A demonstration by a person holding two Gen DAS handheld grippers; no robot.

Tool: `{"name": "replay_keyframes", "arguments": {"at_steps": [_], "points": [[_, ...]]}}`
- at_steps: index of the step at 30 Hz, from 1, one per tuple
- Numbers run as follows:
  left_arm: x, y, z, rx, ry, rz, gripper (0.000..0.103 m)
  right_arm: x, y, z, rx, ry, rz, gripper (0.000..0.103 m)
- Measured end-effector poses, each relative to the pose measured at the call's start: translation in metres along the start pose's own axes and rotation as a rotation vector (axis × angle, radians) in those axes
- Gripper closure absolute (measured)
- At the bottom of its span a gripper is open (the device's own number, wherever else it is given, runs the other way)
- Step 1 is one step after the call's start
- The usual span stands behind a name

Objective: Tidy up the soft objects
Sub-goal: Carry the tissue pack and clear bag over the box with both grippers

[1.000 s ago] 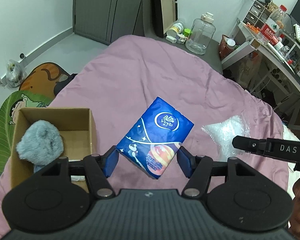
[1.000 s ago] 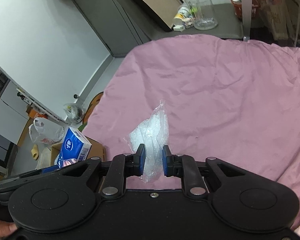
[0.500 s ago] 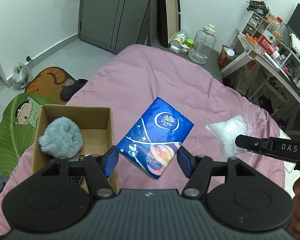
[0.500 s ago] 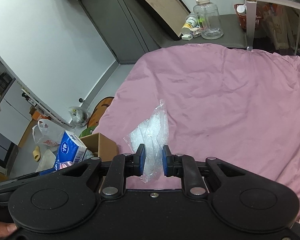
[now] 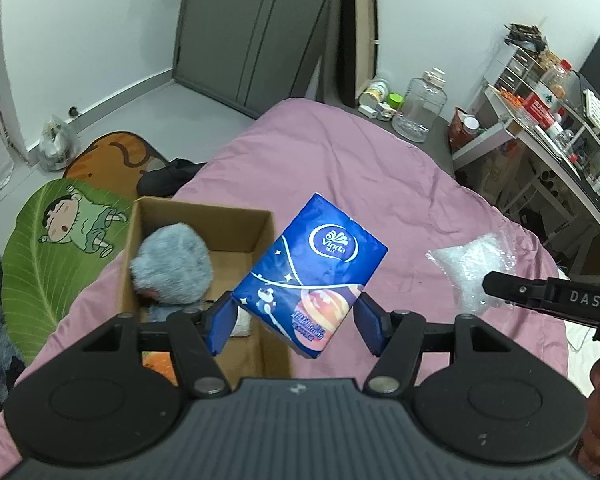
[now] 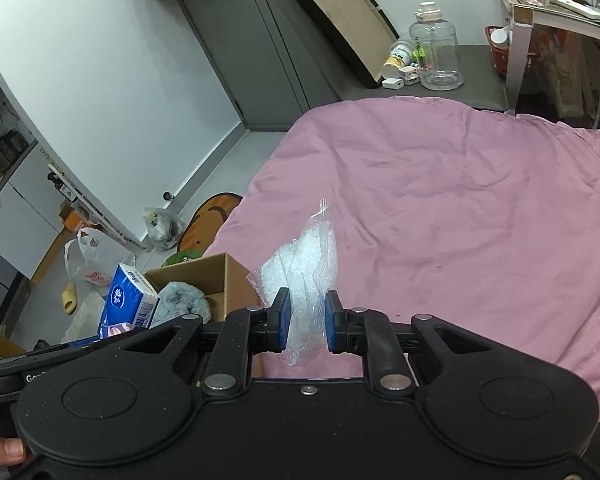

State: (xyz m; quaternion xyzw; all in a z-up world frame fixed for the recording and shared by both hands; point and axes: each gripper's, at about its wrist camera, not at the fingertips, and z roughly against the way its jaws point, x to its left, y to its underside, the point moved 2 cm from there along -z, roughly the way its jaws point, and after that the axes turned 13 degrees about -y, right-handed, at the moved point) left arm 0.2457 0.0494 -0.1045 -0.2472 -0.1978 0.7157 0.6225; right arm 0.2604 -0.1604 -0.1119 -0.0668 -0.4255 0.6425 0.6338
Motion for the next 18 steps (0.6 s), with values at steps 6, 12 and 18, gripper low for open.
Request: {"name": "replay_keyframes", "arguments": {"at_steps": [6,12,18], "points": [[0.023,0.006,-0.004,0.016,-0.016,0.025,0.041,0.016,0.006,-0.010,0.017,-0.020,0.012,0.086],[0.038,0.011,-0.013,0.045,-0.022,0.047,0.041,0.035,0.005,-0.019,0.030,-0.035,0.049,0.086],[0.046,0.018,-0.025,0.082,-0.028,0.053,0.041,0.046,0.006,-0.031,0.047,-0.047,0.062,0.086]]}}
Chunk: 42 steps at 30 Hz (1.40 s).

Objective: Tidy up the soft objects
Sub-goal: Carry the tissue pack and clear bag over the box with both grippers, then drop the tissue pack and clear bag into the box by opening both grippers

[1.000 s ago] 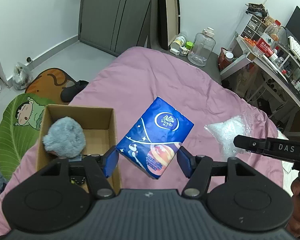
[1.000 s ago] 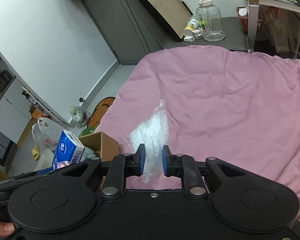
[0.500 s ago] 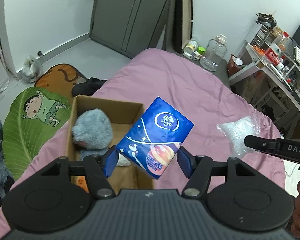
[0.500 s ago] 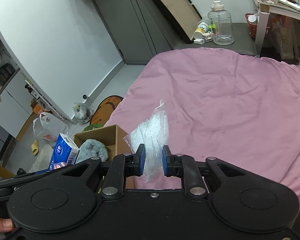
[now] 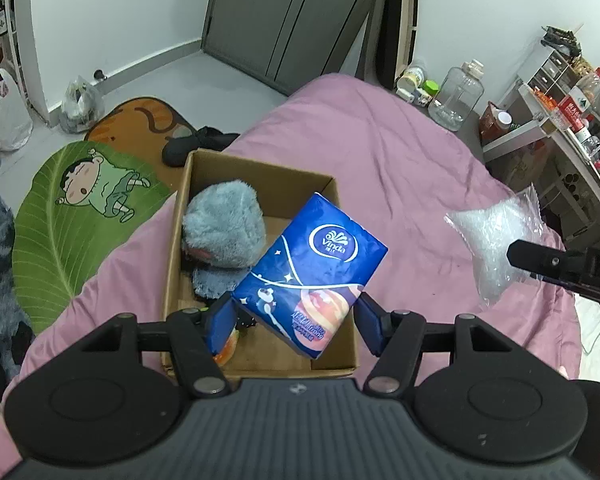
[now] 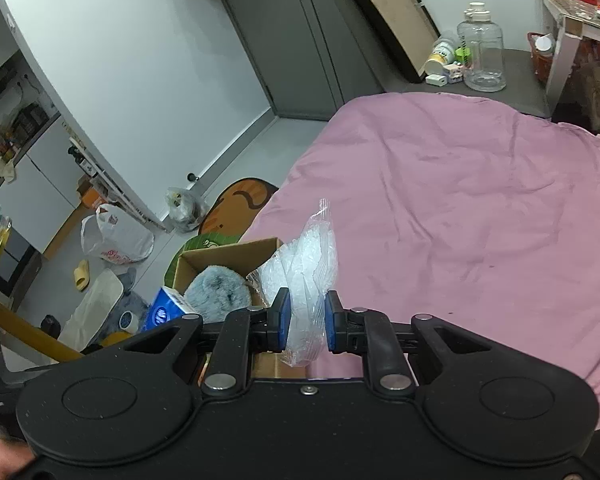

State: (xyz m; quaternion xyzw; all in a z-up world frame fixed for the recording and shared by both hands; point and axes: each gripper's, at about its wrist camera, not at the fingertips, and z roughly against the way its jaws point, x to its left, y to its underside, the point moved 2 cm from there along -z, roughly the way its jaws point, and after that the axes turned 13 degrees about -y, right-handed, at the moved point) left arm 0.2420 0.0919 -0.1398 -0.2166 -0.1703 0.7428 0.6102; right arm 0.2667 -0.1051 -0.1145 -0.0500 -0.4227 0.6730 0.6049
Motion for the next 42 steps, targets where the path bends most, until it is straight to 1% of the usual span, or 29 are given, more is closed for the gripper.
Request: {"name": "replay_keyframes", "arguments": {"at_steps": [7,12,16,23,28,34,36,37,39,42], "points": [[0.006,0.002,-0.019,0.047,0.005,0.018,0.041,0.005,0.000,-0.018,0.028,-0.004,0.008,0.086],[0.003,0.006,-0.034,0.101,0.047,0.024,0.040,0.007,-0.002,-0.029,0.047,-0.006,0.013,0.086],[0.009,0.006,-0.044,0.132,0.059,0.057,0.038,0.011,-0.004,-0.040,0.065,-0.009,0.023,0.086],[0.024,-0.005,-0.046,0.127,0.026,0.085,0.037,0.023,-0.007,-0.063,0.093,-0.040,0.035,0.086],[0.033,-0.013,-0.044,0.123,0.017,0.095,0.037,0.026,-0.012,-0.080,0.109,-0.049,0.029,0.086],[0.037,-0.022,-0.042,0.117,-0.002,0.095,0.037,0.030,-0.019,-0.096,0.110,-0.057,0.022,0.085],[0.038,-0.025,-0.041,0.114,-0.008,0.098,0.037,0.033,-0.021,-0.098,0.105,-0.067,0.020,0.083],[0.038,-0.027,-0.041,0.113,-0.013,0.099,0.037,0.034,-0.023,-0.100,0.100,-0.081,0.018,0.079],[0.039,-0.029,-0.041,0.112,-0.022,0.099,0.037,0.035,-0.025,-0.102,0.112,-0.087,0.021,0.075],[0.039,-0.031,-0.041,0.109,-0.029,0.096,0.037,0.032,-0.025,-0.099,0.118,-0.078,0.015,0.074]]}}
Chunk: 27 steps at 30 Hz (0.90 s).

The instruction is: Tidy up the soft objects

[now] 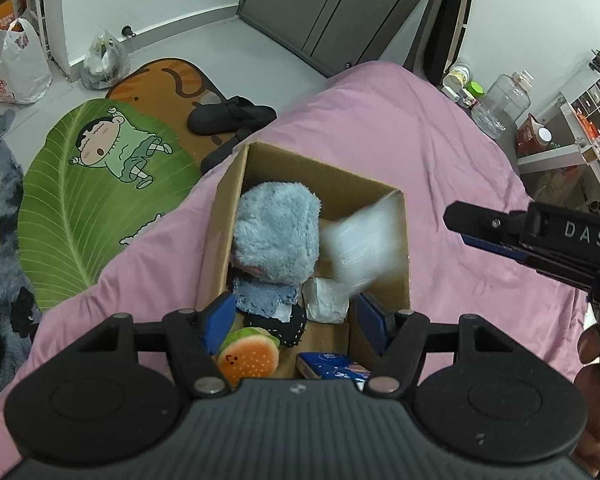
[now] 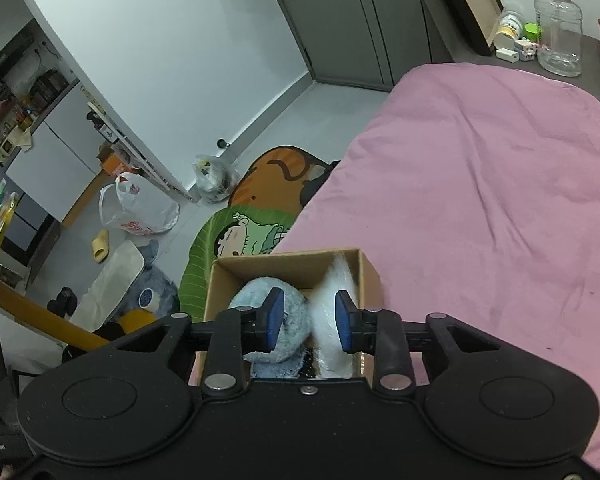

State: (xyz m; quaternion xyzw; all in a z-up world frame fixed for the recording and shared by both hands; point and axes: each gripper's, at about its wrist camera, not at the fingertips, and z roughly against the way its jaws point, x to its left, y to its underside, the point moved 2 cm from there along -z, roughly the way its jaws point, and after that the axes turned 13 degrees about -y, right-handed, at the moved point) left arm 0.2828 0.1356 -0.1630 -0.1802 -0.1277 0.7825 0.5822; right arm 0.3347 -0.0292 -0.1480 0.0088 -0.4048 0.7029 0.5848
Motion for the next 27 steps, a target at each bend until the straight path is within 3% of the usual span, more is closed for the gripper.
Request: {"name": "replay_keyframes", "arguments": {"at_steps": [4,6,11,22,27], "points": [[-0.003,0.000,0.000,0.001,-0.008,-0.006,0.037,-0.006,0.003,0.007,0.010,0.010,-0.006,0.069],[-0.005,0.001,0.000,0.005,-0.014,-0.009,0.037,-0.007,0.004,0.012,0.008,0.013,-0.007,0.060],[-0.011,0.002,0.007,0.008,-0.026,-0.026,0.037,-0.009,0.007,0.023,0.003,0.011,-0.011,0.055],[-0.030,0.010,0.034,-0.018,-0.032,-0.051,0.023,-0.014,0.012,0.060,-0.052,0.015,-0.011,0.032],[-0.041,0.017,0.050,-0.043,-0.026,-0.067,0.022,-0.014,0.016,0.085,-0.116,0.040,0.016,0.005]]}}
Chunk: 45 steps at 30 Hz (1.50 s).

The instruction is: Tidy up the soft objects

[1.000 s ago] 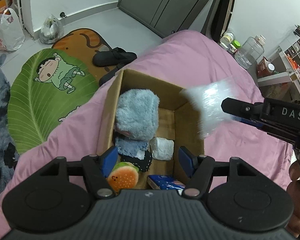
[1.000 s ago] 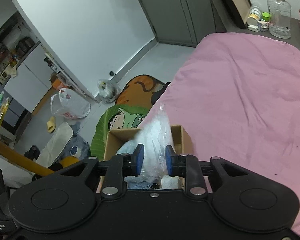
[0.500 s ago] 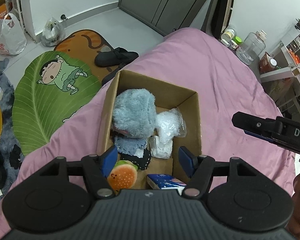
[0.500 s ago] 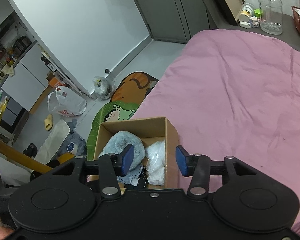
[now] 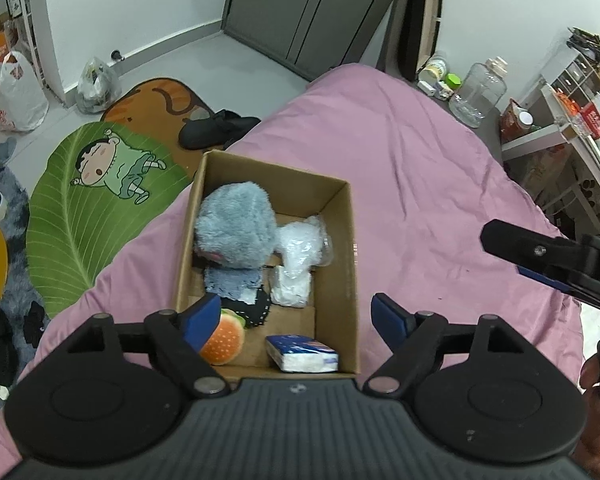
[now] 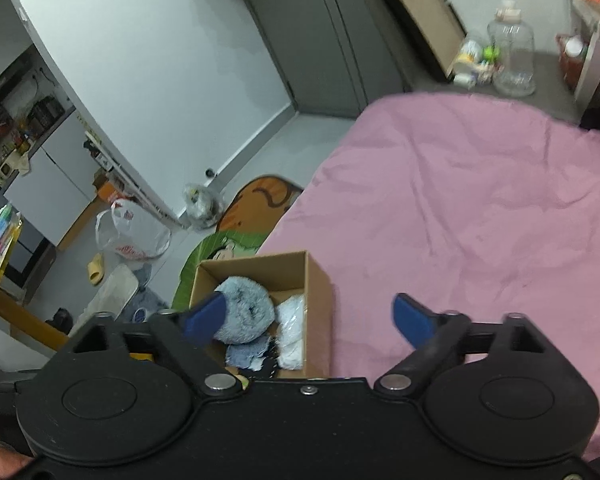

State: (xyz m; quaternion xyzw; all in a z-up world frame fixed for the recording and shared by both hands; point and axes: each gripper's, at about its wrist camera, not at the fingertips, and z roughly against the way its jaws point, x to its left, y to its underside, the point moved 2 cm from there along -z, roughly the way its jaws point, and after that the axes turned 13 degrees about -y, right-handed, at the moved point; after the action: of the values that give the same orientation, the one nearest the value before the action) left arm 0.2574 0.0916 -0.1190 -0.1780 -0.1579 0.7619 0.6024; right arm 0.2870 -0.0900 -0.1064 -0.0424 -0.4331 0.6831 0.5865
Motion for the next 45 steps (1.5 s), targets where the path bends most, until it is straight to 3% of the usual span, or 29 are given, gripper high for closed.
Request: {"name": "replay_keyframes", "arguments": {"at_steps": [4,8,12,27,34,45], "points": [[-0.009,0.005,0.012,-0.021,0.002,-0.009,0.022,-0.003,0.003,0.021,-0.078,0.046,0.003,0.001],[-0.015,0.013,0.024,-0.042,0.007,-0.016,0.021,-0.011,0.009,0.034,-0.075,0.122,0.017,0.001],[-0.022,0.024,0.034,-0.054,0.009,-0.024,0.021,-0.016,0.018,0.049,-0.101,0.087,0.023,0.001],[-0.030,0.065,0.070,-0.115,0.011,-0.033,0.021,-0.010,0.048,0.106,-0.209,0.120,0.059,0.000],[-0.024,0.084,0.089,-0.147,-0.024,-0.037,0.007,0.001,0.065,0.126,-0.246,0.127,0.090,0.000],[-0.008,0.109,0.126,-0.247,-0.034,-0.010,0.000,0.015,0.086,0.151,-0.267,0.112,0.058,0.000]]}}
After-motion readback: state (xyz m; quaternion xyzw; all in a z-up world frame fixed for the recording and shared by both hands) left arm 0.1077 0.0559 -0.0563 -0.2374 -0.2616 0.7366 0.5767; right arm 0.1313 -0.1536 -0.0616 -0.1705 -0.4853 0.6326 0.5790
